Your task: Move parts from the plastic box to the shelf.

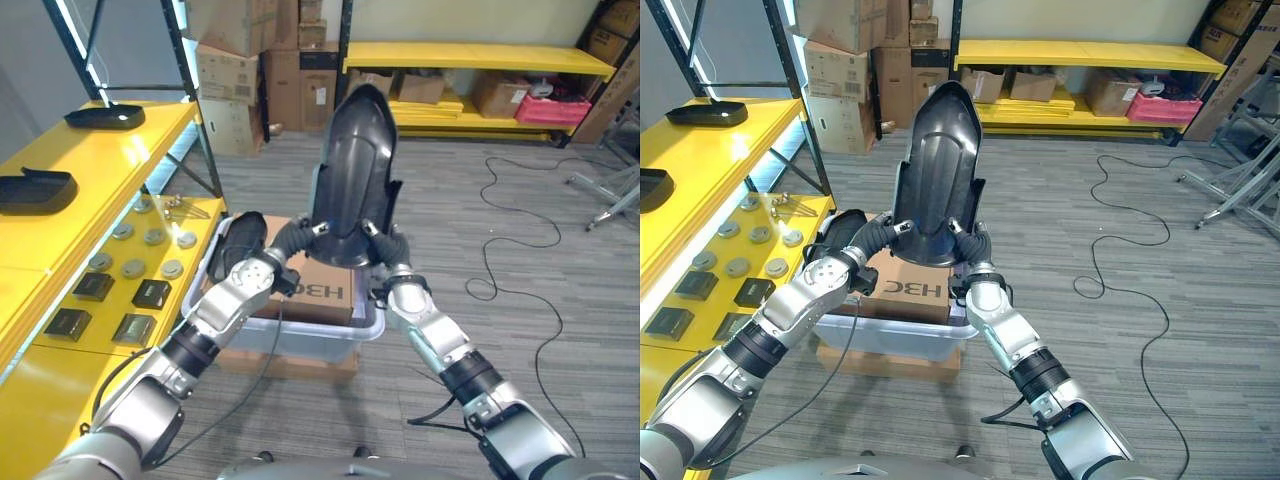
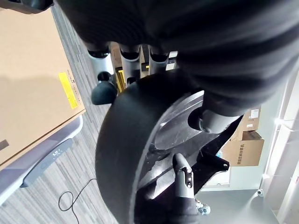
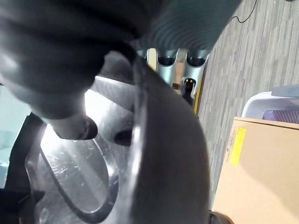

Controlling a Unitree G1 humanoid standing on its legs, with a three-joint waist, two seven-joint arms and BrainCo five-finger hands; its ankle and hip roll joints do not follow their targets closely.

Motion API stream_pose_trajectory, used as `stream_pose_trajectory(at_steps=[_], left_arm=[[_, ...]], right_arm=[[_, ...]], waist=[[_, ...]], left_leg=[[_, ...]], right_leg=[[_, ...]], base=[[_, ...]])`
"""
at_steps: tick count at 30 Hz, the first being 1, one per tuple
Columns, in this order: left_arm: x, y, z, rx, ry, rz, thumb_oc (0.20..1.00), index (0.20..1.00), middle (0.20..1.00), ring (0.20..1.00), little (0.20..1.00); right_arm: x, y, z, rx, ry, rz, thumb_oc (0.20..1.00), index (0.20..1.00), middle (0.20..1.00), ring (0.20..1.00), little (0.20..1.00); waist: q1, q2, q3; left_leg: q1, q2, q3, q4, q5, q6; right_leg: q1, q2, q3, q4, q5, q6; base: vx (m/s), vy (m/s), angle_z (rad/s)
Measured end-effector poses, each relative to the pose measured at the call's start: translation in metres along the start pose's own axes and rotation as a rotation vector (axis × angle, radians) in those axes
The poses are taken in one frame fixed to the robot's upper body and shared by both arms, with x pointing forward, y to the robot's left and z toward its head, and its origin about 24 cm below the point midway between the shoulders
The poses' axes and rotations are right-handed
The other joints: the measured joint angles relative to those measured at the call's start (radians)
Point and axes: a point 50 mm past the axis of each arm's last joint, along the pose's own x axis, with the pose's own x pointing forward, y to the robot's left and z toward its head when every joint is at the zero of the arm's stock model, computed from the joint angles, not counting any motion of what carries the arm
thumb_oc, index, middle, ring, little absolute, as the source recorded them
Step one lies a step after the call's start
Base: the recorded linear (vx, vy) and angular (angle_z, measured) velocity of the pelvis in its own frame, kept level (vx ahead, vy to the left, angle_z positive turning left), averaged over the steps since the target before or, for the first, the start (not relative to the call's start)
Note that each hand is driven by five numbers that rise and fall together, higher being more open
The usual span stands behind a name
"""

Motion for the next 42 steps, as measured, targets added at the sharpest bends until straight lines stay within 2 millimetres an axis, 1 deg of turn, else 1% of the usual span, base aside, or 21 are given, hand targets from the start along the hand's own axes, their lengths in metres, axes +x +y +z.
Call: stream_pose_trajectory(at_steps=[9, 17, 19, 20, 21, 22, 23, 25, 26, 28, 30, 32, 36, 37, 38, 39, 42], left_arm=[[0.000, 0.001, 0.000, 0.010, 0.000, 0.038, 0.200, 0.200, 0.200, 0.200, 0.200], [-0.001, 0.007, 0.004, 0.006, -0.045, 0.130, 0.200, 0.200, 0.200, 0.200, 0.200], [-0.003, 0.015, 0.006, 0.018, -0.070, 0.154, 0.200, 0.200, 0.200, 0.200, 0.200], [-0.006, 0.027, 0.012, 0.011, -0.103, 0.196, 0.200, 0.200, 0.200, 0.200, 0.200], [-0.009, 0.038, 0.016, 0.024, -0.125, 0.225, 0.200, 0.200, 0.200, 0.200, 0.200], [-0.014, 0.052, 0.019, 0.045, -0.146, 0.275, 0.200, 0.200, 0.200, 0.200, 0.200], [-0.021, 0.069, 0.023, 0.053, -0.173, 0.331, 0.200, 0.200, 0.200, 0.200, 0.200], [-0.044, 0.112, 0.029, 0.051, -0.235, 0.488, 0.200, 0.200, 0.200, 0.200, 0.200], [-0.059, 0.135, 0.032, 0.054, -0.264, 0.581, 0.200, 0.200, 0.200, 0.200, 0.200], [-0.078, 0.157, 0.031, 0.087, -0.258, 0.668, 0.200, 0.200, 0.200, 0.200, 0.200], [-0.092, 0.170, 0.023, 0.064, -0.250, 0.742, 0.200, 0.200, 0.200, 0.200, 0.200], [-0.100, 0.172, 0.015, 0.046, -0.248, 0.770, 0.200, 0.200, 0.200, 0.200, 0.200], [-0.116, 0.169, 0.001, 0.032, -0.229, 0.793, 0.200, 0.200, 0.200, 0.200, 0.200], [-0.129, 0.167, -0.007, 0.017, -0.229, 0.820, 0.200, 0.200, 0.200, 0.200, 0.200], [-0.142, 0.165, -0.012, 0.008, -0.234, 0.848, 0.200, 0.200, 0.200, 0.200, 0.200], [-0.151, 0.164, -0.018, 0.003, -0.222, 0.867, 0.200, 0.200, 0.200, 0.200, 0.200], [-0.169, 0.165, -0.026, -0.005, -0.206, 0.912, 0.200, 0.200, 0.200, 0.200, 0.200]], right_arm=[[0.002, 0.004, 0.003, 0.023, 0.012, 0.007, 1.000, 1.000, 1.000, 1.000, 1.000], [0.008, 0.006, 0.014, 0.033, -0.018, 0.004, 1.000, 1.000, 1.000, 1.000, 1.000], [0.008, 0.003, 0.019, 0.051, -0.039, -0.007, 1.000, 1.000, 1.000, 1.000, 1.000], [0.010, -0.004, 0.024, 0.063, -0.061, -0.032, 1.000, 1.000, 1.000, 1.000, 1.000], [0.010, -0.013, 0.025, 0.069, -0.072, -0.063, 1.000, 1.000, 1.000, 1.000, 1.000], [0.011, -0.025, 0.023, 0.074, -0.077, -0.113, 1.000, 1.000, 1.000, 1.000, 1.000], [0.010, -0.044, 0.020, 0.069, -0.076, -0.179, 1.000, 1.000, 1.000, 1.000, 1.000], [0.002, -0.099, 0.005, 0.052, -0.044, -0.366, 1.000, 1.000, 1.000, 1.000, 1.000], [-0.008, -0.131, -0.001, 0.027, -0.021, -0.469, 1.000, 1.000, 1.000, 1.000, 1.000], [-0.018, -0.156, -0.005, 0.003, -0.009, -0.547, 1.000, 1.000, 1.000, 1.000, 1.000], [-0.026, -0.174, -0.004, 0.010, -0.032, -0.593, 1.000, 1.000, 1.000, 1.000, 1.000], [-0.029, -0.177, -0.006, 0.020, -0.034, -0.603, 1.000, 1.000, 1.000, 1.000, 1.000], [-0.041, -0.176, -0.020, 0.032, 0.003, -0.582, 1.000, 1.000, 1.000, 1.000, 1.000], [-0.042, -0.171, -0.021, 0.047, 0.003, -0.559, 1.000, 1.000, 1.000, 1.000, 1.000], [-0.045, -0.167, -0.021, 0.060, 0.000, -0.548, 1.000, 1.000, 1.000, 1.000, 1.000], [-0.049, -0.166, -0.026, 0.058, 0.020, -0.532, 1.000, 1.000, 1.000, 1.000, 1.000], [-0.051, -0.160, -0.028, 0.080, 0.022, -0.521, 1.000, 1.000, 1.000, 1.000, 1.000]], waist=[[0.001, 0.000, 0.000], [0.002, 0.000, -0.001], [0.001, 0.000, -0.001], [0.002, 0.001, -0.001], [0.005, 0.001, -0.001], [0.006, 0.001, -0.001], [0.008, 0.002, -0.002], [0.013, 0.006, -0.004], [0.016, 0.008, -0.004], [0.014, 0.009, -0.005], [0.012, 0.010, -0.006], [0.014, 0.010, -0.006], [0.036, 0.010, -0.006], [0.049, 0.013, -0.004], [0.051, 0.013, -0.004], [0.078, 0.014, -0.004], [0.113, 0.018, -0.002]], left_leg=[[0.000, 0.000, 0.000, 0.000, 0.000, 0.000], [0.001, 0.000, 0.000, -0.002, 0.001, 0.000], [0.001, 0.001, 0.000, -0.005, 0.003, 0.000], [0.006, 0.001, 0.000, -0.019, 0.010, 0.000], [0.010, 0.002, 0.000, -0.028, 0.014, 0.000], [0.012, 0.003, 0.000, -0.033, 0.017, 0.000], [0.014, 0.002, 0.000, -0.037, 0.018, -0.001], [0.017, 0.002, 0.000, -0.053, 0.023, -0.001], [0.014, 0.001, -0.001, -0.053, 0.023, -0.001], [0.015, 0.001, 0.000, -0.053, 0.022, -0.002], [0.015, 0.001, -0.001, -0.053, 0.022, -0.002], [0.016, 0.001, -0.001, -0.053, 0.022, -0.002], [0.015, 0.001, -0.004, -0.058, 0.021, -0.003], [0.006, 0.000, -0.006, -0.060, 0.010, -0.003], [0.006, 0.000, -0.009, -0.060, 0.008, -0.004], [-0.002, -0.002, -0.030, -0.060, 0.011, -0.002], [-0.014, -0.006, -0.049, -0.060, 0.015, 0.000]], right_leg=[[0.000, 0.000, 0.000, 0.000, 0.000, 0.000], [0.000, 0.001, 0.000, 0.000, 0.000, 0.000], [0.000, 0.001, 0.000, -0.002, 0.001, -0.001], [0.000, 0.000, 0.000, -0.004, 0.001, -0.001], [0.000, 0.001, 0.000, -0.005, 0.001, -0.002], [0.001, 0.001, -0.001, -0.007, 0.001, -0.002], [0.001, 0.002, -0.001, -0.010, 0.002, -0.002], [0.001, 0.002, -0.003, -0.017, 0.002, -0.001], [0.001, 0.002, -0.003, -0.020, 0.004, 0.000], [0.001, 0.003, -0.003, -0.021, 0.004, 0.000], [0.001, 0.003, -0.004, -0.021, 0.003, 0.000], [0.001, 0.003, -0.004, -0.021, 0.003, 0.000], [0.002, 0.002, -0.006, -0.021, 0.003, 0.001], [0.002, 0.001, -0.008, -0.021, -0.004, 0.009], [0.002, 0.000, -0.011, -0.022, -0.006, 0.008], [0.004, -0.002, -0.028, -0.021, -0.009, 0.008], [0.003, -0.004, -0.047, -0.021, -0.011, 0.010]], base=[[0.00, 0.000, 0.00], [0.00, 0.000, 0.00], [0.00, 0.000, 0.00], [-0.03, -0.010, 0.00], [0.00, 0.000, 0.00], [0.00, 0.000, 0.00], [0.00, 0.000, 0.00], [0.00, 0.000, 0.00], [0.00, 0.000, 0.00], [0.00, 0.000, 0.00], [0.00, 0.000, 0.00], [0.00, 0.000, 0.00], [0.00, 0.000, 0.00], [-0.02, 0.025, 0.04], [-0.02, 0.036, 0.19], [-0.02, 0.038, 0.26], [-0.02, 0.024, 0.27]])
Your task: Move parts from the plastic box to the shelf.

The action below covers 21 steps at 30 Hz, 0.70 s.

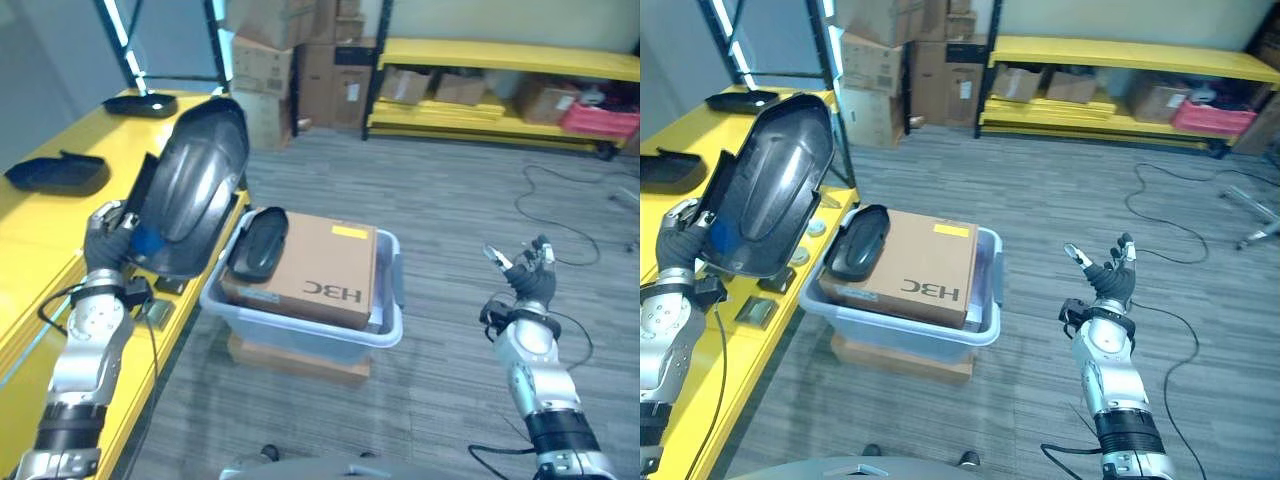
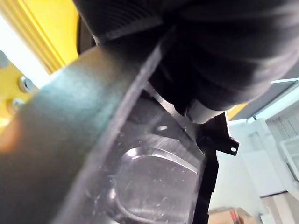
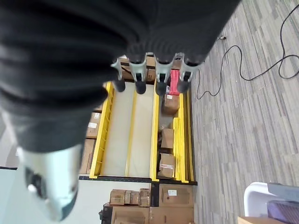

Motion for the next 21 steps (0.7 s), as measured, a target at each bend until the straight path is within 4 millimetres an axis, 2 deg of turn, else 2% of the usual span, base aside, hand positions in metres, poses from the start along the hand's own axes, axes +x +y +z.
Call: stream_pose_trajectory(at_steps=[1, 4, 6, 7, 9, 12, 13, 14, 15, 16, 18, 19, 20, 21], left_arm=[[-0.004, 0.008, -0.003, 0.002, 0.010, 0.029, 0.200, 0.200, 0.200, 0.200, 0.200], [-0.004, 0.012, -0.002, -0.001, 0.004, 0.046, 0.200, 0.200, 0.200, 0.200, 0.200], [-0.002, 0.012, -0.002, -0.015, -0.009, 0.045, 0.200, 0.200, 0.200, 0.200, 0.200], [-0.002, 0.011, 0.000, -0.045, -0.019, 0.046, 0.200, 0.200, 0.200, 0.200, 0.200], [-0.002, 0.012, 0.000, -0.062, -0.029, 0.051, 0.200, 0.200, 0.200, 0.200, 0.200], [-0.004, 0.011, 0.002, -0.082, -0.054, 0.053, 0.200, 0.200, 0.200, 0.200, 0.200], [-0.004, 0.010, 0.002, -0.089, -0.062, 0.052, 0.200, 0.200, 0.200, 0.200, 0.200], [-0.004, 0.007, 0.003, -0.106, -0.071, 0.042, 0.200, 0.200, 0.200, 0.200, 0.200], [-0.002, -0.002, 0.004, -0.134, -0.082, 0.016, 0.200, 0.200, 0.200, 0.200, 0.200], [-0.001, -0.009, 0.007, -0.144, -0.096, -0.021, 0.200, 0.200, 0.200, 0.200, 0.200], [0.001, -0.015, 0.011, -0.146, -0.113, -0.060, 0.200, 0.200, 0.200, 0.200, 0.200], [0.002, -0.018, 0.013, -0.146, -0.120, -0.079, 0.200, 0.200, 0.200, 0.200, 0.200], [0.002, -0.019, 0.015, -0.144, -0.130, -0.088, 0.200, 0.200, 0.200, 0.200, 0.200], [0.001, -0.020, 0.018, -0.141, -0.142, -0.090, 0.200, 0.200, 0.200, 0.200, 0.200]], right_arm=[[-0.004, 0.003, -0.001, 0.012, 0.003, 0.010, 1.000, 1.000, 1.000, 1.000, 1.000], [-0.004, 0.003, -0.002, 0.010, 0.007, 0.016, 1.000, 1.000, 1.000, 1.000, 1.000], [-0.004, 0.001, -0.002, 0.004, 0.006, 0.014, 1.000, 1.000, 1.000, 1.000, 1.000], [-0.003, 0.000, -0.001, 0.004, 0.005, 0.013, 1.000, 1.000, 1.000, 1.000, 1.000], [-0.003, 0.002, -0.001, 0.011, 0.006, 0.019, 1.000, 1.000, 1.000, 1.000, 1.000], [-0.003, 0.002, -0.001, 0.011, 0.005, 0.025, 1.000, 1.000, 1.000, 1.000, 1.000], [-0.003, 0.002, 0.000, 0.011, 0.004, 0.027, 1.000, 1.000, 1.000, 1.000, 1.000], [-0.003, 0.000, -0.001, 0.003, 0.003, 0.018, 1.000, 1.000, 1.000, 1.000, 1.000], [-0.007, -0.008, -0.005, -0.009, 0.017, -0.009, 1.000, 1.000, 1.000, 1.000, 1.000], [-0.009, -0.012, -0.008, -0.018, 0.029, -0.032, 1.000, 1.000, 1.000, 1.000, 1.000], [-0.009, -0.012, -0.004, -0.010, 0.012, -0.036, 1.000, 1.000, 1.000, 1.000, 1.000], [-0.009, -0.010, 0.000, -0.001, -0.001, -0.033, 1.000, 1.000, 1.000, 1.000, 1.000], [-0.007, -0.008, 0.003, 0.009, -0.016, -0.028, 1.000, 1.000, 1.000, 1.000, 1.000], [-0.003, -0.003, 0.009, 0.025, -0.039, -0.012, 1.000, 1.000, 1.000, 1.000, 1.000]], waist=[[0.008, 0.001, 0.002], [0.018, 0.008, 0.012], [-0.006, 0.010, 0.019], [0.001, 0.008, 0.022], [0.037, 0.011, 0.029], [0.048, 0.011, 0.045], [0.065, 0.014, 0.053], [0.059, 0.013, 0.059], [0.029, 0.008, 0.064], [0.018, -0.001, 0.075], [0.007, 0.002, 0.097], [-0.007, -0.005, 0.102], [-0.008, -0.011, 0.107], [0.012, -0.007, 0.113]], left_leg=[[-0.010, -0.004, -0.024, 0.000, 0.005, 0.001], [-0.032, -0.016, -0.089, 0.000, 0.026, 0.016], [-0.048, -0.032, -0.167, 0.003, 0.043, 0.019], [-0.060, -0.036, -0.205, 0.006, 0.063, 0.007], [-0.065, -0.036, -0.221, 0.007, 0.068, 0.000], [-0.074, -0.039, -0.266, 0.006, 0.074, -0.010], [-0.084, -0.040, -0.275, 0.006, 0.082, -0.015], [-0.103, -0.043, -0.251, 0.011, 0.080, -0.029], [-0.131, -0.019, -0.145, 0.018, 0.057, -0.001], [-0.153, 0.012, 0.007, 0.029, 0.012, 0.022], [-0.172, 0.035, 0.121, 0.036, -0.013, 0.035], [-0.172, 0.033, 0.151, 0.039, -0.016, 0.030], [-0.179, 0.031, 0.165, 0.043, -0.012, 0.028], [-0.188, 0.036, 0.210, 0.062, 0.028, 0.020]], right_leg=[[0.001, -0.003, -0.020, 0.000, -0.003, 0.001], [0.016, 0.005, -0.027, 0.006, -0.019, 0.011], [0.032, 0.010, 0.036, 0.028, -0.059, 0.014], [0.032, 0.015, 0.048, 0.032, -0.072, 0.015], [0.038, 0.021, 0.042, 0.027, -0.073, 0.016], [0.069, 0.029, -0.003, 0.009, -0.083, 0.023], [0.074, 0.034, -0.014, 0.009, -0.084, 0.022], [0.085, 0.033, -0.053, 0.010, -0.083, 0.019], [0.107, 0.028, -0.132, 0.015, -0.087, 0.018], [0.101, 0.006, -0.179, 0.064, -0.113, 0.008], [0.102, -0.008, -0.208, 0.114, -0.139, 0.002], [0.100, -0.022, -0.190, 0.134, -0.167, -0.008], [0.094, -0.035, -0.166, 0.150, -0.192, 0.010], [0.098, -0.049, -0.156, 0.179, -0.244, 0.031]], base=[[0.00, 0.005, 0.40], [-0.01, 0.000, 0.71], [-0.02, -0.040, 1.29], [-0.03, -0.039, 1.05], [-0.03, -0.015, 0.45], [-0.02, 0.008, 0.46], [-0.03, 0.040, 0.58], [-0.04, 0.055, 1.24], [-0.05, 0.103, 1.94], [0.04, 0.081, 2.03], [0.09, 0.077, 1.55], [0.07, 0.106, 1.36], [0.11, 0.125, 1.27], [0.15, 0.148, 0.74]])
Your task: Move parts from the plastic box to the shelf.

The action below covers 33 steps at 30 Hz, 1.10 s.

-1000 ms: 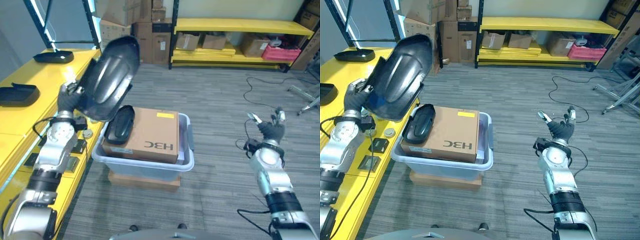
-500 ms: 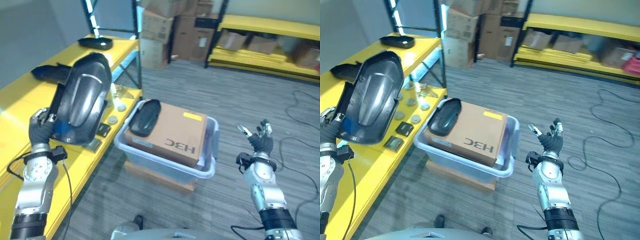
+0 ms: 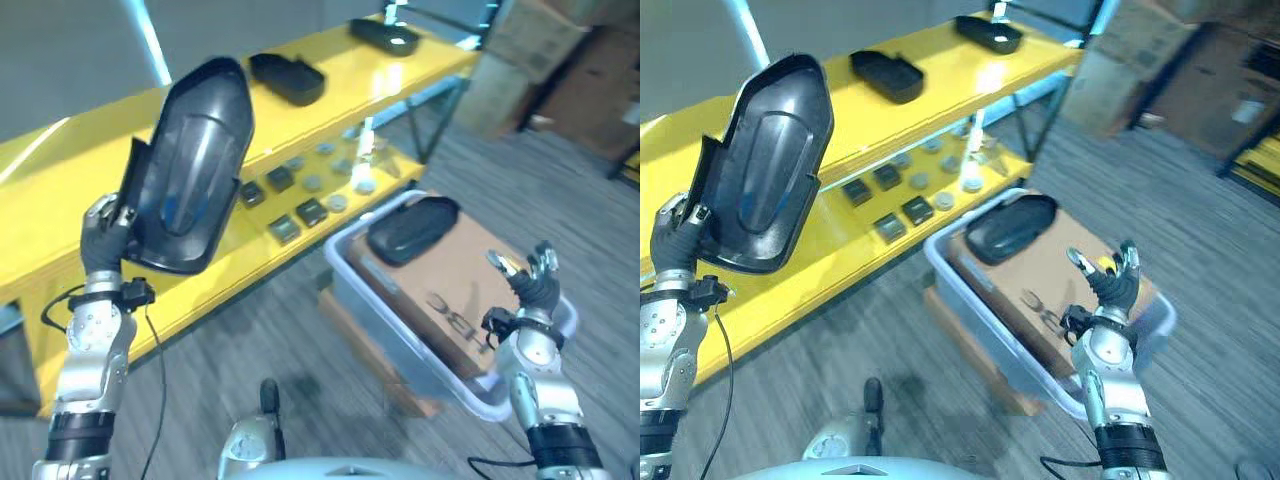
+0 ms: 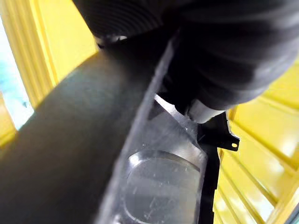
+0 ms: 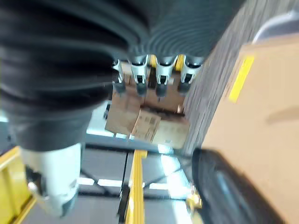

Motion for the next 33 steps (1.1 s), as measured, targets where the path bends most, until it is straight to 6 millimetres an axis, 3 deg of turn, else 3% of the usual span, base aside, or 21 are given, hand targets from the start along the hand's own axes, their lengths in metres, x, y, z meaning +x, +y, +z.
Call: stream_pose_trajectory(at_steps=[5, 7, 8, 11, 14, 15, 16, 17, 18, 19, 20, 21, 22, 23, 24, 25, 27, 28, 29, 31, 33], left_arm=[[0.002, 0.007, 0.004, 0.020, -0.014, 0.020, 0.200, 0.200, 0.200, 0.200, 0.200], [0.002, 0.008, 0.004, 0.022, -0.015, 0.021, 0.200, 0.200, 0.200, 0.200, 0.200], [0.001, 0.009, 0.005, 0.022, -0.015, 0.018, 0.200, 0.200, 0.200, 0.200, 0.200], [0.001, 0.009, 0.005, 0.023, -0.015, 0.014, 0.200, 0.200, 0.200, 0.200, 0.200], [0.002, 0.008, 0.004, 0.023, -0.013, -0.006, 0.200, 0.200, 0.200, 0.200, 0.200], [0.004, 0.006, 0.006, 0.019, -0.021, -0.012, 0.200, 0.200, 0.200, 0.200, 0.200], [0.006, 0.004, 0.007, 0.022, -0.028, -0.020, 0.200, 0.200, 0.200, 0.200, 0.200], [0.007, 0.004, 0.008, 0.023, -0.030, -0.018, 0.200, 0.200, 0.200, 0.200, 0.200], [0.009, 0.004, 0.010, 0.030, -0.036, -0.017, 0.200, 0.200, 0.200, 0.200, 0.200], [0.011, 0.003, 0.012, 0.035, -0.045, -0.014, 0.200, 0.200, 0.200, 0.200, 0.200], [0.013, 0.003, 0.014, 0.040, -0.055, -0.005, 0.200, 0.200, 0.200, 0.200, 0.200], [0.014, 0.003, 0.015, 0.047, -0.062, -0.003, 0.200, 0.200, 0.200, 0.200, 0.200], [0.015, -0.002, 0.015, 0.049, -0.065, -0.002, 0.200, 0.200, 0.200, 0.200, 0.200], [0.015, -0.005, 0.011, 0.046, -0.055, -0.003, 0.200, 0.200, 0.200, 0.200, 0.200], [0.016, -0.006, 0.009, 0.044, -0.048, 0.000, 0.200, 0.200, 0.200, 0.200, 0.200], [0.017, -0.009, 0.009, 0.051, -0.050, -0.012, 0.200, 0.200, 0.200, 0.200, 0.200], [0.007, -0.006, -0.004, 0.050, -0.001, 0.008, 0.200, 0.200, 0.200, 0.200, 0.200], [0.000, -0.004, -0.009, 0.048, 0.021, 0.015, 0.200, 0.200, 0.200, 0.200, 0.200], [-0.016, 0.000, -0.017, 0.037, 0.064, 0.035, 0.200, 0.200, 0.200, 0.200, 0.200], [-0.017, -0.001, -0.018, 0.033, 0.071, 0.041, 0.200, 0.200, 0.200, 0.200, 0.200], [-0.014, 0.002, -0.016, 0.041, 0.069, 0.060, 0.200, 0.200, 0.200, 0.200, 0.200]], right_arm=[[0.002, 0.015, 0.004, 0.032, -0.021, 0.035, 1.000, 1.000, 1.000, 1.000, 1.000], [0.002, 0.016, 0.004, 0.040, -0.025, 0.036, 1.000, 1.000, 1.000, 1.000, 1.000], [-0.001, 0.019, 0.002, 0.052, -0.014, 0.038, 1.000, 1.000, 1.000, 1.000, 1.000], [-0.005, 0.028, -0.002, 0.055, 0.000, 0.071, 1.000, 1.000, 1.000, 1.000, 1.000], [-0.008, 0.030, -0.005, 0.073, 0.012, 0.046, 1.000, 1.000, 1.000, 1.000, 1.000], [-0.008, 0.030, -0.003, 0.091, -0.004, 0.031, 1.000, 1.000, 1.000, 1.000, 1.000], [-0.009, 0.031, -0.002, 0.104, -0.012, 0.031, 1.000, 1.000, 1.000, 1.000, 1.000], [-0.010, 0.033, -0.002, 0.111, -0.016, 0.037, 1.000, 1.000, 1.000, 1.000, 1.000], [-0.011, 0.035, -0.003, 0.111, -0.014, 0.048, 1.000, 1.000, 1.000, 1.000, 1.000], [-0.012, 0.036, -0.003, 0.116, -0.019, 0.055, 1.000, 1.000, 1.000, 1.000, 1.000], [-0.012, 0.037, -0.002, 0.117, -0.024, 0.060, 1.000, 1.000, 1.000, 1.000, 1.000], [-0.013, 0.037, -0.003, 0.116, -0.023, 0.065, 1.000, 1.000, 1.000, 1.000, 1.000], [-0.015, 0.035, -0.006, 0.109, -0.011, 0.076, 1.000, 1.000, 1.000, 1.000, 1.000], [-0.017, 0.032, -0.012, 0.098, 0.008, 0.086, 1.000, 1.000, 1.000, 1.000, 1.000], [-0.019, 0.031, -0.015, 0.101, 0.024, 0.091, 1.000, 1.000, 1.000, 1.000, 1.000], [-0.018, 0.025, -0.014, 0.099, 0.012, 0.083, 1.000, 1.000, 1.000, 1.000, 1.000], [-0.019, 0.019, -0.017, 0.105, 0.035, 0.070, 1.000, 1.000, 1.000, 1.000, 1.000], [-0.021, 0.017, -0.015, 0.102, 0.039, 0.071, 1.000, 1.000, 1.000, 1.000, 1.000], [-0.016, 0.005, -0.003, 0.110, 0.003, 0.049, 1.000, 1.000, 1.000, 1.000, 1.000], [-0.007, 0.002, 0.008, 0.105, -0.038, 0.040, 1.000, 1.000, 1.000, 1.000, 1.000], [0.002, 0.014, 0.022, 0.134, -0.088, 0.074, 1.000, 1.000, 1.000, 1.000, 1.000]], waist=[[0.051, -0.001, -0.001], [0.058, -0.005, 0.000], [0.057, -0.018, 0.000], [0.063, -0.028, -0.002], [0.046, -0.023, -0.004], [0.030, -0.023, -0.004], [0.018, -0.030, -0.003], [0.004, -0.031, -0.003], [-0.009, -0.031, 0.001], [-0.023, -0.024, 0.004], [-0.039, -0.005, 0.016], [-0.051, 0.007, 0.023], [-0.080, 0.016, 0.031], [-0.092, -0.005, 0.031], [-0.108, -0.033, 0.034], [-0.137, -0.031, 0.034], [-0.154, -0.042, 0.044], [-0.153, -0.045, 0.043], [-0.118, -0.049, 0.037], [-0.087, -0.054, 0.028], [-0.080, -0.065, 0.022]], left_leg=[[-0.006, -0.020, -0.005, 0.050, 0.028, 0.003], [-0.011, -0.036, -0.019, 0.074, 0.046, 0.024], [-0.013, -0.060, -0.028, 0.087, 0.033, 0.037], [-0.019, -0.083, -0.033, 0.110, 0.011, 0.053], [-0.022, -0.115, -0.067, 0.159, -0.043, 0.086], [-0.024, -0.134, -0.083, 0.181, -0.065, 0.109], [-0.017, -0.161, -0.096, 0.193, -0.077, 0.127], [-0.002, -0.176, -0.112, 0.192, -0.082, 0.146], [0.009, -0.194, -0.138, 0.192, -0.075, 0.169], [0.009, -0.197, -0.152, 0.188, -0.077, 0.182], [0.009, -0.193, -0.171, 0.182, -0.083, 0.171], [0.010, -0.192, -0.184, 0.176, -0.080, 0.169], [0.013, -0.193, -0.199, 0.171, -0.086, 0.128], [0.020, -0.193, -0.168, 0.169, -0.139, 0.025], [0.000, -0.197, -0.141, 0.241, -0.186, 0.027], [-0.013, -0.168, -0.174, 0.291, -0.181, 0.107], [-0.015, -0.177, -0.202, 0.346, -0.213, 0.118], [0.000, -0.173, -0.200, 0.332, -0.212, 0.125], [0.049, -0.172, -0.209, 0.255, -0.193, 0.114], [0.083, -0.171, -0.230, 0.193, -0.150, 0.104], [0.109, -0.169, -0.245, 0.148, -0.131, 0.085]], right_leg=[[0.011, -0.029, 0.001, 0.030, -0.025, 0.020], [0.025, -0.041, -0.001, 0.031, -0.028, 0.030], [0.041, -0.059, -0.024, 0.035, -0.023, 0.046], [0.041, -0.086, -0.018, 0.062, -0.027, 0.042], [-0.007, -0.152, 0.004, 0.273, -0.020, 0.037], [-0.058, -0.186, 0.055, 0.417, -0.009, 0.030], [-0.127, -0.223, 0.117, 0.551, 0.041, 0.034], [-0.188, -0.236, 0.210, 0.667, 0.118, 0.059], [-0.266, -0.221, 0.305, 0.803, 0.114, 0.075], [-0.355, -0.175, 0.365, 0.908, 0.074, 0.064], [-0.428, -0.118, 0.385, 0.925, 0.037, 0.046], [-0.480, -0.077, 0.387, 0.888, 0.004, 0.035], [-0.531, -0.016, 0.369, 0.648, -0.024, 0.001], [-0.532, -0.001, 0.377, 0.404, 0.003, -0.036], [-0.508, -0.002, 0.418, 0.171, 0.032, 0.000], [-0.502, 0.016, 0.453, 0.032, 0.072, 0.044], [-0.508, 0.041, 0.555, 0.016, 0.157, 0.014], [-0.504, 0.041, 0.524, 0.032, 0.170, -0.004], [-0.468, 0.042, 0.444, 0.073, 0.182, -0.014], [-0.386, 0.054, 0.412, 0.046, 0.194, -0.022], [-0.251, 0.067, 0.387, -0.064, 0.249, -0.047]], base=[[0.16, 0.133, 0.09], [0.23, 0.187, 0.12], [0.22, 0.184, 0.28], [0.22, 0.210, 0.25], [0.23, 0.303, 0.49], [0.16, 0.164, 0.72], [0.11, 0.146, 0.69], [0.08, 0.050, 0.59], [0.07, -0.025, 0.46], [0.18, -0.152, 0.45], [0.17, -0.199, 0.45], [0.29, -0.479, 0.67], [0.23, -0.400, 0.74], [0.31, -0.485, 0.91], [0.21, -0.236, 1.01], [0.28, -0.323, 1.03], [0.21, -0.252, 0.82], [0.22, -0.294, 0.52], [0.21, -0.303, 0.35], [0.14, -0.212, 0.27], [0.12, -0.204, 0.18]])
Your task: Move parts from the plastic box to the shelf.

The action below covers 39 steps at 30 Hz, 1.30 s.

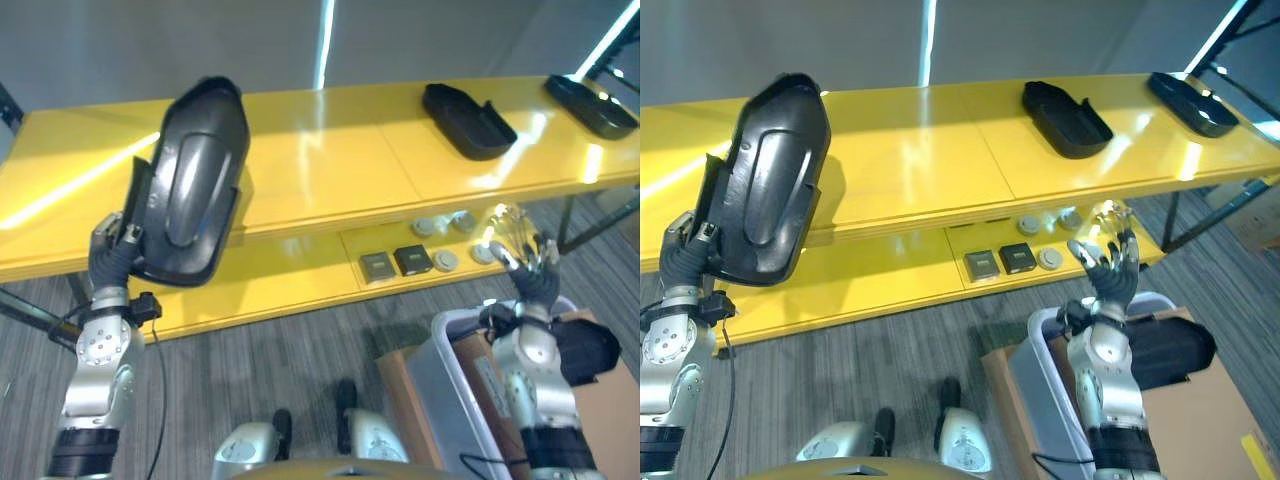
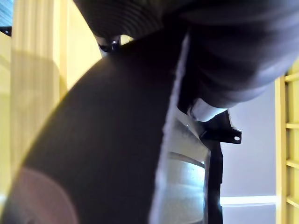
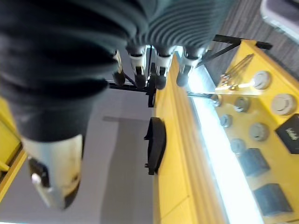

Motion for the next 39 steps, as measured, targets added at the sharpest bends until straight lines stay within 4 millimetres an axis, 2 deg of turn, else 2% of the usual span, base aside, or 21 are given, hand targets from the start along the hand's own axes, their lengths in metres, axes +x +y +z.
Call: stream_pose_trajectory(at_steps=[2, 3, 6, 8, 15, 18, 19, 20, 21, 23, 24, 25, 26, 28, 29, 30, 31, 33, 35, 37, 39], left_arm=[[0.002, -0.003, 0.000, -0.005, 0.005, -0.007, 0.200, 0.200, 0.200, 0.200, 0.200], [0.002, -0.009, 0.000, -0.009, 0.007, -0.035, 0.200, 0.200, 0.200, 0.200, 0.200], [0.003, -0.012, 0.006, -0.015, -0.016, -0.063, 0.200, 0.200, 0.200, 0.200, 0.200], [0.003, -0.014, 0.009, -0.018, -0.024, -0.085, 0.200, 0.200, 0.200, 0.200, 0.200], [0.003, -0.015, 0.008, -0.023, -0.019, -0.081, 0.200, 0.200, 0.200, 0.200, 0.200], [0.004, -0.013, 0.009, -0.026, -0.022, -0.036, 0.200, 0.200, 0.200, 0.200, 0.200], [0.009, -0.017, 0.009, -0.059, -0.019, -0.006, 0.200, 0.200, 0.200, 0.200, 0.200], [0.014, -0.022, 0.007, -0.075, -0.011, 0.003, 0.200, 0.200, 0.200, 0.200, 0.200], [0.019, -0.026, 0.004, -0.083, 0.002, 0.013, 0.200, 0.200, 0.200, 0.200, 0.200], [0.033, -0.045, -0.006, -0.105, 0.053, 0.066, 0.200, 0.200, 0.200, 0.200, 0.200], [0.035, -0.050, -0.009, -0.120, 0.071, 0.091, 0.200, 0.200, 0.200, 0.200, 0.200], [0.037, -0.053, -0.015, -0.124, 0.093, 0.116, 0.200, 0.200, 0.200, 0.200, 0.200], [0.040, -0.053, -0.021, -0.122, 0.121, 0.165, 0.200, 0.200, 0.200, 0.200, 0.200], [0.041, -0.053, -0.020, -0.127, 0.123, 0.207, 0.200, 0.200, 0.200, 0.200, 0.200], [0.043, -0.056, -0.019, -0.136, 0.119, 0.217, 0.200, 0.200, 0.200, 0.200, 0.200], [0.047, -0.060, -0.021, -0.142, 0.131, 0.244, 0.200, 0.200, 0.200, 0.200, 0.200], [0.048, -0.061, -0.023, -0.138, 0.140, 0.255, 0.200, 0.200, 0.200, 0.200, 0.200], [0.049, -0.059, -0.026, -0.119, 0.153, 0.299, 0.200, 0.200, 0.200, 0.200, 0.200], [0.055, -0.059, -0.030, -0.102, 0.182, 0.370, 0.200, 0.200, 0.200, 0.200, 0.200], [0.057, -0.057, -0.034, -0.088, 0.202, 0.407, 0.200, 0.200, 0.200, 0.200, 0.200], [0.059, -0.052, -0.045, -0.093, 0.266, 0.521, 0.200, 0.200, 0.200, 0.200, 0.200]], right_arm=[[0.006, 0.009, 0.008, 0.021, -0.029, 0.027, 1.000, 1.000, 1.000, 1.000, 1.000], [0.007, 0.011, 0.009, 0.027, -0.029, 0.031, 1.000, 1.000, 1.000, 1.000, 1.000], [0.004, 0.005, 0.004, 0.011, -0.002, 0.019, 1.000, 1.000, 1.000, 1.000, 1.000], [0.000, 0.002, -0.003, 0.002, 0.029, 0.011, 1.000, 1.000, 1.000, 1.000, 1.000], [-0.003, -0.004, -0.014, -0.022, 0.071, -0.010, 1.000, 1.000, 1.000, 1.000, 1.000], [-0.007, -0.010, -0.021, -0.041, 0.101, -0.022, 1.000, 1.000, 1.000, 1.000, 1.000], [-0.008, -0.015, -0.025, -0.059, 0.118, -0.036, 1.000, 1.000, 1.000, 1.000, 1.000], [-0.010, -0.018, -0.027, -0.069, 0.126, -0.041, 1.000, 1.000, 1.000, 1.000, 1.000], [-0.011, -0.018, -0.029, -0.073, 0.133, -0.040, 1.000, 1.000, 1.000, 1.000, 1.000], [-0.015, -0.013, -0.034, -0.076, 0.153, -0.026, 1.000, 1.000, 1.000, 1.000, 1.000], [-0.015, -0.012, -0.034, -0.082, 0.161, -0.015, 1.000, 1.000, 1.000, 1.000, 1.000], [-0.015, -0.012, -0.034, -0.092, 0.165, -0.004, 1.000, 1.000, 1.000, 1.000, 1.000], [-0.016, -0.015, -0.034, -0.106, 0.168, 0.000, 1.000, 1.000, 1.000, 1.000, 1.000], [-0.017, -0.023, -0.034, -0.132, 0.173, 0.000, 1.000, 1.000, 1.000, 1.000, 1.000], [-0.021, -0.030, -0.037, -0.145, 0.188, -0.014, 1.000, 1.000, 1.000, 1.000, 1.000], [-0.031, -0.038, -0.047, -0.173, 0.237, -0.013, 1.000, 1.000, 1.000, 1.000, 1.000], [-0.035, -0.041, -0.052, -0.183, 0.261, -0.004, 1.000, 1.000, 1.000, 1.000, 1.000], [-0.041, -0.041, -0.058, -0.186, 0.290, 0.011, 1.000, 1.000, 1.000, 1.000, 1.000], [-0.044, -0.038, -0.061, -0.182, 0.301, 0.039, 1.000, 1.000, 1.000, 1.000, 1.000], [-0.044, -0.036, -0.061, -0.180, 0.300, 0.052, 1.000, 1.000, 1.000, 1.000, 1.000], [-0.041, -0.027, -0.061, -0.175, 0.296, 0.085, 1.000, 1.000, 1.000, 1.000, 1.000]], waist=[[-0.003, -0.002, -0.001], [-0.007, -0.006, -0.001], [-0.017, -0.011, -0.006], [-0.022, -0.020, -0.009], [-0.069, -0.019, -0.012], [-0.082, -0.017, -0.013], [-0.106, -0.014, -0.014], [-0.112, -0.013, -0.013], [-0.114, -0.012, -0.013], [-0.152, 0.002, -0.006], [-0.168, 0.014, -0.004], [-0.176, 0.025, -0.005], [-0.193, 0.037, -0.004], [-0.216, 0.068, -0.007], [-0.231, 0.080, -0.001], [-0.241, 0.073, 0.002], [-0.246, 0.066, 0.001], [-0.268, 0.047, -0.003], [-0.280, 0.027, -0.004], [-0.280, 0.024, -0.005], [-0.284, 0.022, -0.004]], left_leg=[[0.003, 0.002, -0.001, -0.005, 0.010, -0.021], [0.005, 0.011, 0.000, 0.012, 0.015, -0.046], [0.032, 0.036, 0.001, -0.025, 0.000, -0.062], [0.037, 0.063, 0.006, -0.058, 0.003, -0.063], [0.032, 0.108, 0.013, -0.048, -0.006, -0.097], [0.020, 0.128, 0.026, 0.004, -0.017, -0.112], [-0.014, 0.137, 0.033, 0.065, -0.032, -0.127], [-0.049, 0.143, 0.050, 0.106, -0.052, -0.133], [-0.067, 0.155, 0.077, 0.127, -0.058, -0.129], [-0.122, 0.265, 0.154, 0.153, -0.043, -0.179], [-0.119, 0.300, 0.164, 0.137, -0.029, -0.192], [-0.101, 0.320, 0.158, 0.084, -0.022, -0.186], [-0.056, 0.322, 0.155, -0.019, -0.005, -0.182], [-0.034, 0.315, 0.153, -0.044, 0.001, -0.171], [-0.031, 0.308, 0.156, -0.061, 0.048, -0.185], [-0.015, 0.285, 0.162, -0.082, 0.099, -0.186], [-0.008, 0.266, 0.165, -0.096, 0.118, -0.184], [0.000, 0.228, 0.180, -0.126, 0.125, -0.170], [0.006, 0.191, 0.193, -0.161, 0.141, -0.148], [0.009, 0.186, 0.196, -0.171, 0.143, -0.146], [0.023, 0.196, 0.210, -0.182, 0.154, -0.150]], right_leg=[[0.034, 0.000, -0.018, -0.037, 0.008, -0.007], [0.064, 0.002, -0.025, -0.057, 0.012, -0.012], [0.089, 0.027, -0.041, -0.075, -0.011, -0.013], [0.086, 0.054, -0.046, -0.083, -0.018, -0.024], [0.079, 0.097, -0.048, -0.067, -0.042, -0.063], [0.073, 0.112, -0.043, -0.045, -0.058, -0.085], [0.060, 0.113, -0.038, -0.024, -0.075, -0.099], [0.060, 0.107, -0.036, -0.019, -0.076, -0.101], [0.062, 0.102, -0.036, -0.019, -0.075, -0.104], [0.065, 0.090, -0.036, 0.005, -0.091, -0.103], [0.065, 0.090, -0.035, 0.015, -0.101, -0.093], [0.064, 0.088, -0.020, 0.024, -0.104, -0.085], [0.063, 0.073, 0.008, 0.030, -0.105, -0.059], [0.042, 0.062, 0.013, 0.043, -0.108, -0.042], [0.044, 0.055, 0.013, 0.049, -0.104, -0.020], [0.044, 0.035, 0.025, 0.047, -0.101, 0.007], [0.044, 0.019, 0.037, 0.044, -0.098, 0.020], [0.047, -0.017, 0.038, 0.017, -0.091, 0.032], [0.044, -0.049, 0.051, -0.014, -0.063, 0.062], [0.045, -0.051, 0.060, -0.023, -0.051, 0.078], [0.048, -0.039, 0.063, -0.031, -0.044, 0.078]], base=[[0.11, -0.195, 0.20], [0.09, -0.162, 0.36], [0.08, -0.179, 0.25], [0.07, -0.182, 0.06], [0.06, -0.115, -0.03], [0.09, 0.009, -0.09], [0.13, 0.098, 0.07], [0.19, 0.178, 0.13], [0.20, 0.154, 0.03], [0.21, 0.202, 0.06], [0.12, 0.225, -0.06], [0.09, 0.236, -0.51], [0.06, 0.184, -0.69], [0.05, 0.144, -0.52], [0.05, 0.136, -0.27], [0.04, 0.103, -0.22], [0.03, 0.072, -0.22], [0.03, 0.056, -0.09], [0.02, 0.039, 0.01], [-0.01, 0.004, -0.05], [-0.02, -0.011, -0.17]])
